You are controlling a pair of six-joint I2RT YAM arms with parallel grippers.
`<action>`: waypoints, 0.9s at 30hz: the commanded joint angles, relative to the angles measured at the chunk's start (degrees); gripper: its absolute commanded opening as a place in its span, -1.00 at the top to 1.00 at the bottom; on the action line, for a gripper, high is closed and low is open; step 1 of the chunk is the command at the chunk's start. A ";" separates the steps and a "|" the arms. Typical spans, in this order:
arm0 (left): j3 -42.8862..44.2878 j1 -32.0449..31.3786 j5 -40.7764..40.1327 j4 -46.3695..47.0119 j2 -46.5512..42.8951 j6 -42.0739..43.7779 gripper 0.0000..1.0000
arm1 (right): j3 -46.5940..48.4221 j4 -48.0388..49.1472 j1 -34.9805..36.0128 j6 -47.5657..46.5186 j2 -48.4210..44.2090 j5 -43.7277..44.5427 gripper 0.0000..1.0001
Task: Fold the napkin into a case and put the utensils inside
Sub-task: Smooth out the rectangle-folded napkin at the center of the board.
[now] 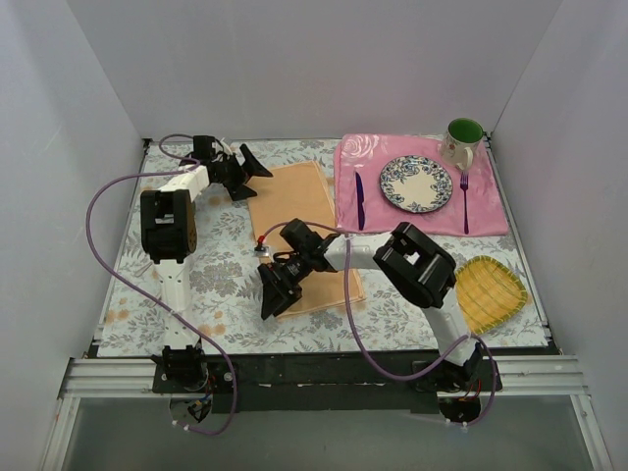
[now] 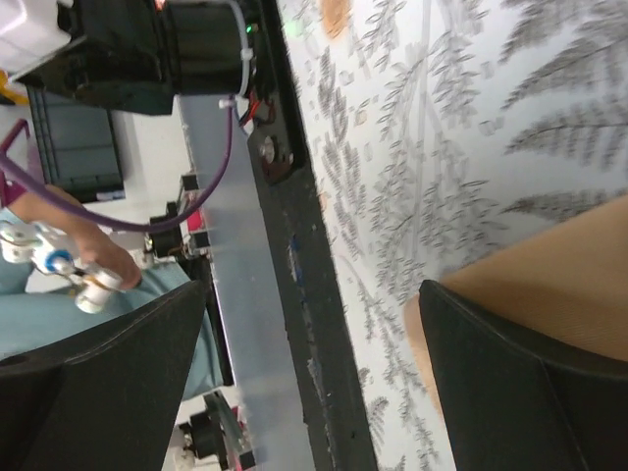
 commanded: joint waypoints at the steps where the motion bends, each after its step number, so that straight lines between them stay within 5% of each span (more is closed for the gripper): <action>1: 1.91 0.03 4.93 2.09 -2.69 1.80 -0.96 | 3.09 -9.27 1.58 -11.89 -10.42 -2.60 -0.97; 5: 0.15 0.03 7.59 5.29 -13.66 6.00 -0.96 | -2.79 -6.03 -5.86 -18.30 -21.34 -4.34 -0.97; 8: -3.18 0.03 4.77 -1.12 -25.33 19.69 -0.96 | -4.82 -9.69 -14.93 -21.47 -24.87 -4.01 -0.97; 12: -25.43 0.03 9.51 -5.35 -44.17 36.23 -0.96 | 3.25 -28.76 -20.66 -36.49 -20.23 0.38 -0.69; 15: -38.73 -0.23 20.13 -12.62 -54.74 41.61 -0.96 | 3.62 -27.84 -21.02 -31.80 -17.23 -1.54 -0.42; 19: -46.94 -6.54 23.50 -20.65 -58.53 45.31 -0.97 | 3.08 -16.06 -20.14 -21.61 -14.43 -0.41 -0.40; 22: -52.56 -12.00 22.96 -16.61 -60.11 41.27 -0.96 | 7.21 -12.01 -18.56 -16.33 -10.56 -0.66 -0.50; 27: -60.92 -14.64 25.86 -0.58 -60.74 28.46 -0.96 | 6.00 8.33 -14.61 0.37 -5.46 -3.30 -0.55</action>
